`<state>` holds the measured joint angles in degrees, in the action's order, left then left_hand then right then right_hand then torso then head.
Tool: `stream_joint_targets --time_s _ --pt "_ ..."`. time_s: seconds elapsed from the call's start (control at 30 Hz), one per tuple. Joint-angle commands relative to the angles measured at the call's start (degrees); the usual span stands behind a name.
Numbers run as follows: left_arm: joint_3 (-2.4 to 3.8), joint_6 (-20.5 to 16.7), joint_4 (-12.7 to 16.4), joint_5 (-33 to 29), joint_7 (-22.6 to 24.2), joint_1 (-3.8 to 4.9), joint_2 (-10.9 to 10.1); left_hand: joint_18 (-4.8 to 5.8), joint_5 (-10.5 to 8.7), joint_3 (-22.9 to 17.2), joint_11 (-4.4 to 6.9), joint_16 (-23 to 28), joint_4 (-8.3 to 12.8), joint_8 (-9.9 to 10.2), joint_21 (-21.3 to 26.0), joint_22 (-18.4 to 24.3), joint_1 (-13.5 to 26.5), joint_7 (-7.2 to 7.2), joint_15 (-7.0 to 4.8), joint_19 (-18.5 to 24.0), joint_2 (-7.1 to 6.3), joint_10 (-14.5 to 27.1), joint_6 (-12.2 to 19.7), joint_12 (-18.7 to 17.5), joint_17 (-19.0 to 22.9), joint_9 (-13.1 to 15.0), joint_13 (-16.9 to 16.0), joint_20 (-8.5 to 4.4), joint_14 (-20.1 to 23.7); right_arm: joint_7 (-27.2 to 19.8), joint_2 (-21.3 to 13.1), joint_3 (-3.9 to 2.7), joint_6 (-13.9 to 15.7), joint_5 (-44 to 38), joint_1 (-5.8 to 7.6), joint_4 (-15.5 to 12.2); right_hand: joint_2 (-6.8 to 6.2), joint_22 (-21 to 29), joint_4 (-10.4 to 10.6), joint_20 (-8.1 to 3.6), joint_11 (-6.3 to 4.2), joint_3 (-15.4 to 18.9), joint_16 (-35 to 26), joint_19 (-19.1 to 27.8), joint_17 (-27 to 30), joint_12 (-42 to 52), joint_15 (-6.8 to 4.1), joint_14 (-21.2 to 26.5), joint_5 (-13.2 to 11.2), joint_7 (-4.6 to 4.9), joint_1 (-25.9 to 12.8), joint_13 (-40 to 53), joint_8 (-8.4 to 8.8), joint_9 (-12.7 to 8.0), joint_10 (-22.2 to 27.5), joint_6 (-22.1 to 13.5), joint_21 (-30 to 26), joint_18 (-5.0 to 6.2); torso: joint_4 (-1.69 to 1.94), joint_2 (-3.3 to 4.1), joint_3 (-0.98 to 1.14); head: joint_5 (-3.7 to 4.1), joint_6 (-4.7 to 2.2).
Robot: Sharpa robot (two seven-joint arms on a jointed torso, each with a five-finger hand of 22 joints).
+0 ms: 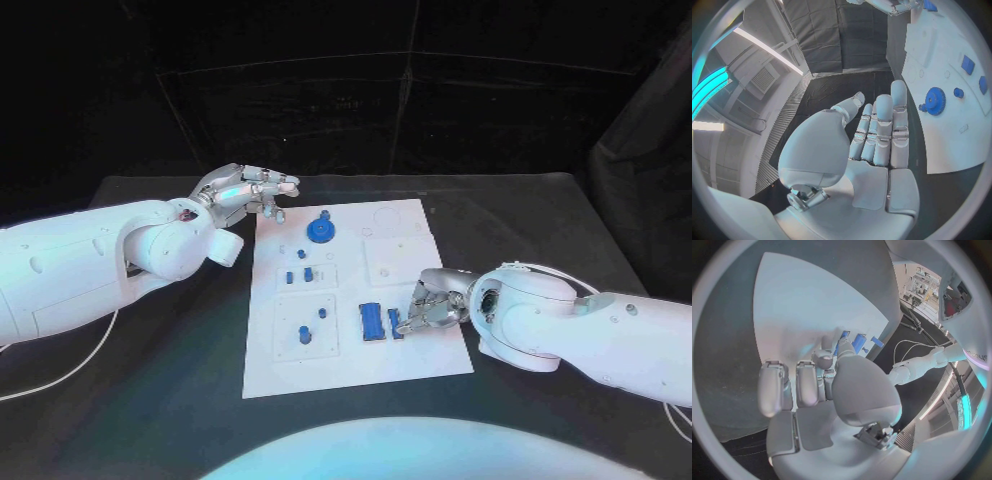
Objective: Assemble the parts on the task board
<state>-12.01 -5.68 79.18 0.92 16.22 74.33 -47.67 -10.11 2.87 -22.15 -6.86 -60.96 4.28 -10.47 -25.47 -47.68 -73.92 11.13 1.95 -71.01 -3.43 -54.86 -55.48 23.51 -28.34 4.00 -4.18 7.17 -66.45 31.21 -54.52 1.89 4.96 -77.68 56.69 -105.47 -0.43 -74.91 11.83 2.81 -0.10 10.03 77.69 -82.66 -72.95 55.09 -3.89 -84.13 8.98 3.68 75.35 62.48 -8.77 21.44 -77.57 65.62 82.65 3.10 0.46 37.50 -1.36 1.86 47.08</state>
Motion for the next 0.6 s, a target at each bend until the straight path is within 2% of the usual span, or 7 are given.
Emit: stream_joint_targets --time_s 0.03,0.1,0.2,0.3,0.4,0.5,0.6 --pt "0.04 1.09 0.03 -0.15 -0.65 0.09 0.10 -0.28 0.13 -0.27 -0.10 0.36 0.09 -0.24 0.35 0.10 -0.35 0.01 -0.04 0.05 0.19 0.40 0.60 0.27 0.11 0.00 0.08 0.18 0.30 1.82 0.08 0.59 -6.49 0.15 -0.52 0.62 -0.16 -4.82 -0.83 -0.08 0.02 0.12 -0.23 0.49 0.09 -0.30 0.11 -2.60 -0.25 0.69 1.28 -0.08 0.65 -1.75 0.41 -0.92 -0.30 -0.29 -0.03 -0.07 0.00 0.06 -0.03" --pt "0.04 1.18 0.03 -0.14 -0.76 0.09 0.11 -0.28 0.13 -0.41 -0.12 0.35 0.20 -0.29 0.36 0.12 -0.49 0.03 -0.05 0.05 0.25 0.47 0.67 0.30 0.14 0.00 0.09 0.17 0.35 1.80 0.12 0.59 -6.50 0.16 -0.52 0.61 -0.12 -4.79 -0.98 -0.07 0.03 0.14 -0.25 0.52 0.11 -0.34 0.11 -2.60 -0.27 0.70 1.43 -0.10 0.66 -1.74 0.43 -0.94 -0.33 -0.28 -0.01 -0.05 -0.01 0.09 -0.03" --pt "0.04 1.27 0.04 -0.13 -0.85 0.09 0.10 -0.29 0.13 -0.64 -0.13 0.34 0.36 -0.37 0.37 0.14 -0.71 0.05 -0.05 0.06 0.34 0.56 0.75 0.34 0.18 0.00 0.11 0.16 0.40 1.53 0.04 0.59 -5.00 0.50 -0.52 0.37 -0.12 -4.79 -1.02 -0.05 0.08 0.34 -0.27 0.52 0.13 -0.31 0.14 -2.60 -0.12 0.77 1.33 -0.06 0.73 -1.74 0.42 -1.06 -0.34 -0.28 0.02 -0.05 -0.01 0.11 -0.05" --pt "0.03 1.28 0.03 -0.13 -0.84 0.08 0.06 -0.29 0.13 -0.71 -0.13 0.33 0.41 -0.40 0.37 0.14 -0.76 0.06 -0.05 0.06 0.36 0.58 0.77 0.35 0.19 0.00 0.11 0.16 0.42 0.83 -0.57 0.58 -1.46 2.15 -0.53 -0.22 -0.24 -4.47 -0.01 0.08 0.24 1.80 -0.57 0.76 0.46 -0.36 0.29 -2.55 0.15 0.89 -0.77 -0.07 0.93 -1.73 0.43 -1.40 -0.61 -0.20 -0.02 -0.10 0.02 0.07 -0.16" --pt "0.02 1.18 0.01 -0.12 -0.66 0.08 0.03 -0.29 0.13 -0.71 -0.13 0.33 0.41 -0.40 0.37 0.14 -0.76 0.06 -0.05 0.06 0.36 0.58 0.77 0.35 0.19 0.00 0.11 0.16 0.42 -0.49 -1.67 0.58 2.18 4.74 -0.52 -0.80 -0.37 -3.96 1.27 0.19 0.37 3.12 -1.05 1.14 1.03 -0.60 0.39 -2.45 -0.28 1.00 -2.71 -0.22 1.22 -1.75 0.59 -1.91 -1.03 -0.05 -0.03 -0.17 -0.04 0.18 -0.42" --pt "0.01 1.03 -0.05 -0.12 -0.24 0.08 0.01 -0.27 0.11 -0.70 -0.18 0.31 0.40 -0.45 0.37 0.16 -0.65 0.10 -0.03 0.07 0.29 0.62 0.82 0.39 0.21 0.00 0.12 0.17 0.44 -3.46 -2.94 0.56 5.69 8.39 -0.49 -1.39 -0.48 -3.20 1.71 0.27 0.53 3.63 -1.70 1.71 1.82 -1.24 0.49 -2.28 -0.54 1.22 -3.11 -0.66 1.62 -1.84 1.01 -2.65 -1.64 0.15 -0.03 -0.24 -0.11 0.20 -0.73" --pt "0.00 0.74 -0.18 -0.12 0.74 0.07 0.00 -0.23 0.09 -0.44 -0.25 0.26 0.11 -0.61 0.42 0.22 0.03 0.15 0.10 0.12 0.04 0.69 0.93 0.52 0.28 0.01 0.11 0.25 0.50 -9.93 -4.34 0.54 9.40 14.26 -0.43 -1.82 -0.16 -1.23 1.68 0.52 1.01 3.73 -3.37 3.21 3.79 -4.31 0.85 -1.77 -0.55 1.80 -2.42 -2.97 2.53 -2.14 2.74 -4.42 -3.23 0.65 -0.02 -0.37 -0.13 0.40 -1.59"
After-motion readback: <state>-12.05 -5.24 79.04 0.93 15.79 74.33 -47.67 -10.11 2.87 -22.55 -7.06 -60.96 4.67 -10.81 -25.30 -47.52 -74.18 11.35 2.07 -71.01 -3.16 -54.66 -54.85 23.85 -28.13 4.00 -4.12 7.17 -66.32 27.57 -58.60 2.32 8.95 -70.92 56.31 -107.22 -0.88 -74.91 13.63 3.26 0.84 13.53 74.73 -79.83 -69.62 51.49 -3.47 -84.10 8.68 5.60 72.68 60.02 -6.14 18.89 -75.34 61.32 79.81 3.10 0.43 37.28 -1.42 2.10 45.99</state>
